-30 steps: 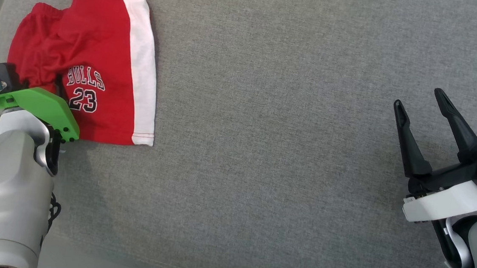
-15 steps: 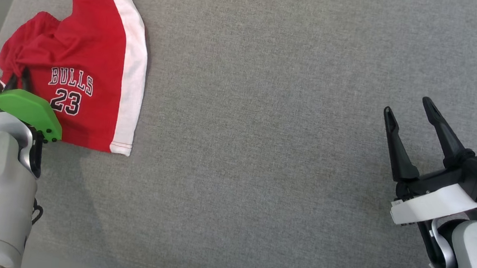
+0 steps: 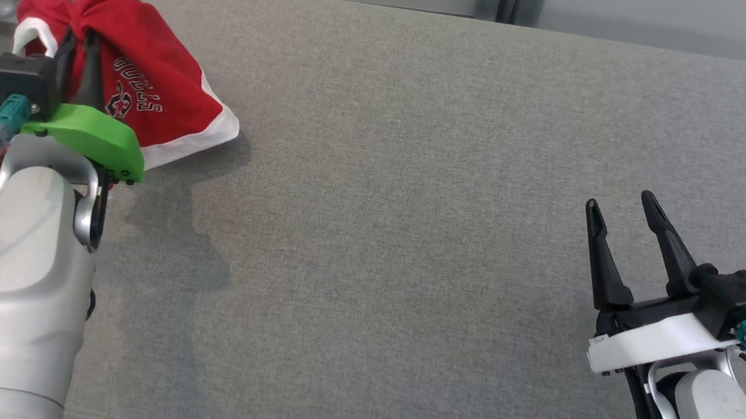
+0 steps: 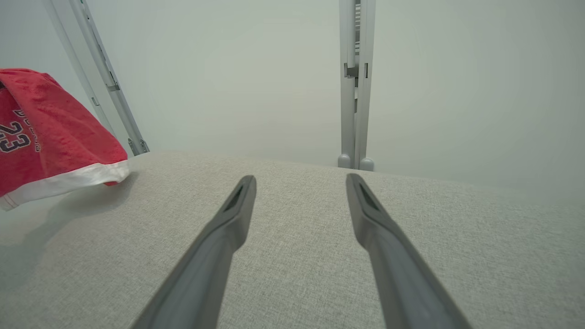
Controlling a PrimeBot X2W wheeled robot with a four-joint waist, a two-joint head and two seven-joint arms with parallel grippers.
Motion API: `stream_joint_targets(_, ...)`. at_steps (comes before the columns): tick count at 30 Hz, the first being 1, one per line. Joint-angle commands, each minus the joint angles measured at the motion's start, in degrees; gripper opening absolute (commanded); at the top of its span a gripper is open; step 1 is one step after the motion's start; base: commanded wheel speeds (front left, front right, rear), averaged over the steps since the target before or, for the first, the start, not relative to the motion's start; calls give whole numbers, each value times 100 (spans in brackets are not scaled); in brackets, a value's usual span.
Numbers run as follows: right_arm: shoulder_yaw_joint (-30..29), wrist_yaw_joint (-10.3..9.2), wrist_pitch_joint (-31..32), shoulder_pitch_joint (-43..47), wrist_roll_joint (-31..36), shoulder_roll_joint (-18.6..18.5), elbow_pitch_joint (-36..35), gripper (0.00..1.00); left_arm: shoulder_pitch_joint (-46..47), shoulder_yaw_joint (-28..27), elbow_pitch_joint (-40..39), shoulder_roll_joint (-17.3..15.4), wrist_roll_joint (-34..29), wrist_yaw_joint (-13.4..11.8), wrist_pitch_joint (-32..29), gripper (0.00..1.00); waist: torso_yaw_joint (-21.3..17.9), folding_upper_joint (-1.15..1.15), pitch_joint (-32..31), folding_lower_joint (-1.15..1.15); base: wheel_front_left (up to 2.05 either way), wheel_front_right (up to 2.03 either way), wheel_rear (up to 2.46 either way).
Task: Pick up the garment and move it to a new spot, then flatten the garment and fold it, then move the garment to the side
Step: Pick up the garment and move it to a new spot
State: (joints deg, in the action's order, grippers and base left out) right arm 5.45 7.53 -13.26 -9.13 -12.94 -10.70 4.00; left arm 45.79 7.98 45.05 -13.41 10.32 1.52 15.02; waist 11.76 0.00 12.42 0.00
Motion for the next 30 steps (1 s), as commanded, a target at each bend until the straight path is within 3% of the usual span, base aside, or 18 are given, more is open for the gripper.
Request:
stream_joint_targets(1, -1, -9, -52, 87, -9, 29, 45, 100, -127, 64, -166, 54, -55, 26, 16, 0, -265, 0, -320, 0, 0, 0, 0)
stream_joint_targets(5, 27, -9, -94, 93, -9, 118, 112, 100, -293, 207, -605, 285, -9, 97, 17, 0, -479, 0, -464, 0, 0, 0, 0)
stream_joint_targets(11, 42, -9, -145, 142, -19, 217, 203, 100, -671, 143, -1149, 779, 594, 235, -235, 0, -916, 0, -606, 0, 0, 0, 0)
stream_joint_targets(17, 86, -9, -170, 153, -20, 243, 235, 100, -1140, 540, -1603, 1017, 987, -19, -290, 0, -1374, 0, -568, 0, 0, 0, 0)
stream_joint_targets(21, 163, -9, -182, 59, -47, 266, 265, 100, -1341, 1314, -1895, 1049, 1769, -372, -208, 0, -1685, 0, -454, 0, 0, 0, 0)
stream_joint_targets(24, 238, -9, -188, 4, -62, 292, 299, 100, -1360, 2007, -2106, 1033, 2538, -783, -119, 0, -1883, 0, -368, 0, 0, 0, 0)
stream_joint_targets(30, 405, -9, -191, -113, -79, 341, 382, 100, -1018, 2884, -2259, 1037, 3263, -1624, 23, 0, -2242, 0, -227, 0, 0, 0, 0)
